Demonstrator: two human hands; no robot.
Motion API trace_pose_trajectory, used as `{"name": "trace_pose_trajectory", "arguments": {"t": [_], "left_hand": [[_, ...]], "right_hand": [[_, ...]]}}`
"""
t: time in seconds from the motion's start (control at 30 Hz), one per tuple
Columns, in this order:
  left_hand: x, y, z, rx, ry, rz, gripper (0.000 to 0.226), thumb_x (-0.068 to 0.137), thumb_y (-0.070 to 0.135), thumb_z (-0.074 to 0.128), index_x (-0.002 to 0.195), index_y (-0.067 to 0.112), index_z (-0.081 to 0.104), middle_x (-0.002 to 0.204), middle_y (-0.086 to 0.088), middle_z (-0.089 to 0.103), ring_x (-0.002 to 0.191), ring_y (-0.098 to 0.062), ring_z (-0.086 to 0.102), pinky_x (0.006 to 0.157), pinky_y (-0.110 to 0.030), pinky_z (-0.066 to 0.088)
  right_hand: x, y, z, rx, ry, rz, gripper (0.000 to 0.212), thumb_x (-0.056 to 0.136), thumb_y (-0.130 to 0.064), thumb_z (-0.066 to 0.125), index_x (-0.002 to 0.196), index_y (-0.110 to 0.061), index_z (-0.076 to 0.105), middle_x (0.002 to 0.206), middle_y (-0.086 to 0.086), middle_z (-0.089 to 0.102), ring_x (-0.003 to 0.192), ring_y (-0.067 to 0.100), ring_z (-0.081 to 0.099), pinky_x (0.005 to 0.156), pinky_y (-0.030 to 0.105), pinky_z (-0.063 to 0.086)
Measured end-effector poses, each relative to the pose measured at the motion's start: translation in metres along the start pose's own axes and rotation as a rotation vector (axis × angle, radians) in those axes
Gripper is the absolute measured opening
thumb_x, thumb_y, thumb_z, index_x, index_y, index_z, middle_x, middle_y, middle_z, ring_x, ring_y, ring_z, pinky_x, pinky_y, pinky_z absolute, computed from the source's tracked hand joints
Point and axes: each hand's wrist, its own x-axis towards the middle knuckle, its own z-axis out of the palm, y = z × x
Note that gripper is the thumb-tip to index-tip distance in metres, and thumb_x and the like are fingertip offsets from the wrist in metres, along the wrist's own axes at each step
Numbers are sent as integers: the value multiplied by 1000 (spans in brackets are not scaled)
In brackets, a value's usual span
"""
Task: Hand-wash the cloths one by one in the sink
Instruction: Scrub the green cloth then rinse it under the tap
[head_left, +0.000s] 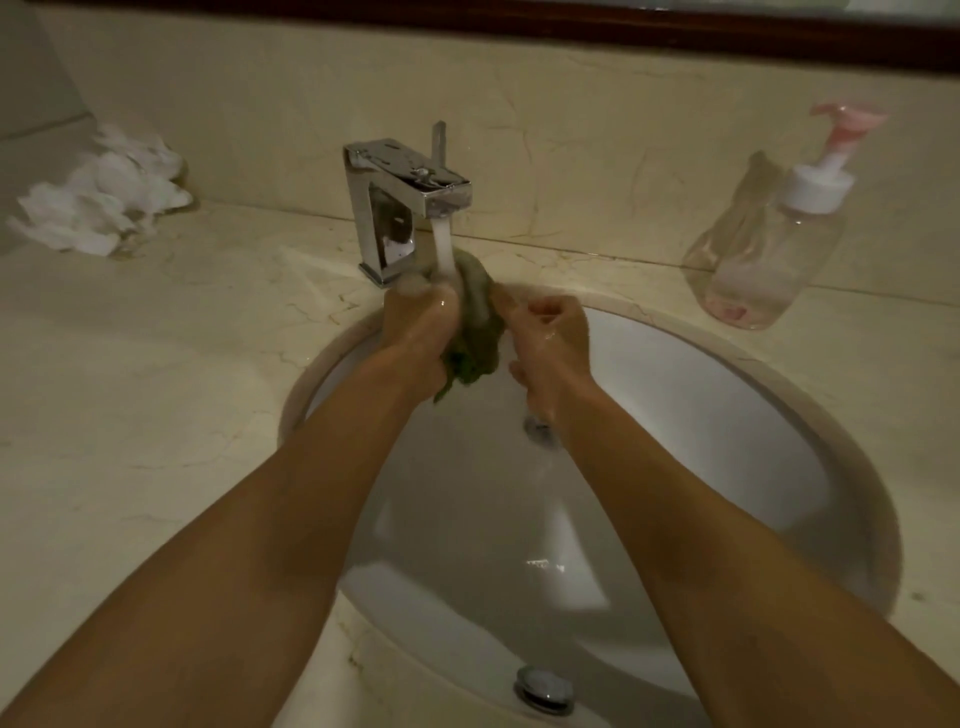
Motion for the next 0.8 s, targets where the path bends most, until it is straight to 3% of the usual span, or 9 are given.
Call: {"name": "trace_pose_trajectory", "arguments": {"t": [0.07, 0.23, 0.3, 0.37, 0.43, 0.53, 0.6, 0.7, 0.8], "left_hand": [[4, -3, -2, -64, 14, 31, 24, 102, 31, 47, 101, 13, 63, 99, -8, 66, 96, -32, 68, 74, -41, 57], [6, -7, -2, 72, 193, 167, 20, 94, 41, 55, 85, 25, 64, 93, -5, 71, 90, -20, 68, 85, -40, 55], [5, -7, -4, 206, 187, 207, 14, 91, 36, 60, 92, 23, 64, 100, -9, 71, 93, -23, 69, 86, -47, 57], [6, -13, -5, 344, 179, 251, 27, 87, 38, 63, 108, 21, 60, 99, -6, 69, 91, -23, 70, 81, -48, 60], [2, -17, 0, 443, 135, 324, 25, 96, 36, 60, 117, 24, 54, 97, -1, 66, 87, -17, 69, 71, -32, 59], [3, -22, -1, 685, 109, 511, 33, 95, 26, 66, 126, 18, 56, 118, 0, 57, 103, -10, 58, 78, -9, 43], [-2, -20, 0, 668, -18, 500, 28, 100, 27, 59, 127, 18, 59, 117, -2, 62, 102, -12, 61, 83, -15, 51], [-17, -19, 9, 610, -155, 310, 29, 108, 39, 35, 99, 27, 60, 87, -1, 68, 70, -11, 65, 63, -27, 54], [-12, -20, 5, 582, -54, 342, 27, 107, 40, 40, 94, 24, 58, 83, -1, 67, 71, -14, 67, 68, -35, 59]], "right_hand": [[-7, 1, 8, -106, -161, 54, 39, 96, -55, 63, 121, -26, 56, 111, 0, 64, 102, 23, 64, 86, 41, 58], [-13, 3, 29, 92, -437, 279, 66, 95, -77, 40, 131, -28, 65, 122, 7, 72, 109, 29, 70, 90, 52, 59], [-13, 5, 28, 76, -400, 205, 51, 99, -69, 44, 124, -30, 65, 116, 6, 73, 104, 28, 71, 89, 55, 59], [-11, 5, 27, 79, -243, 53, 31, 107, -49, 47, 115, -28, 67, 106, 5, 74, 96, 24, 72, 84, 49, 63], [-4, 7, 27, 36, -64, -76, 24, 109, -33, 47, 112, -25, 69, 104, 5, 73, 94, 22, 72, 83, 43, 63], [4, 12, 26, -93, 139, -119, 23, 108, -25, 47, 95, -31, 65, 104, 2, 70, 97, 21, 68, 92, 45, 60], [8, 13, 22, -41, 125, -67, 22, 107, -24, 48, 96, -29, 66, 103, 4, 71, 98, 23, 69, 90, 47, 60], [-1, 1, 20, 209, -106, 115, 26, 109, -26, 43, 122, -16, 64, 99, 5, 67, 91, 21, 65, 76, 37, 57], [-10, -2, 19, 206, -244, 99, 31, 108, -28, 41, 116, -11, 66, 107, 12, 70, 101, 23, 66, 91, 42, 57]]}}
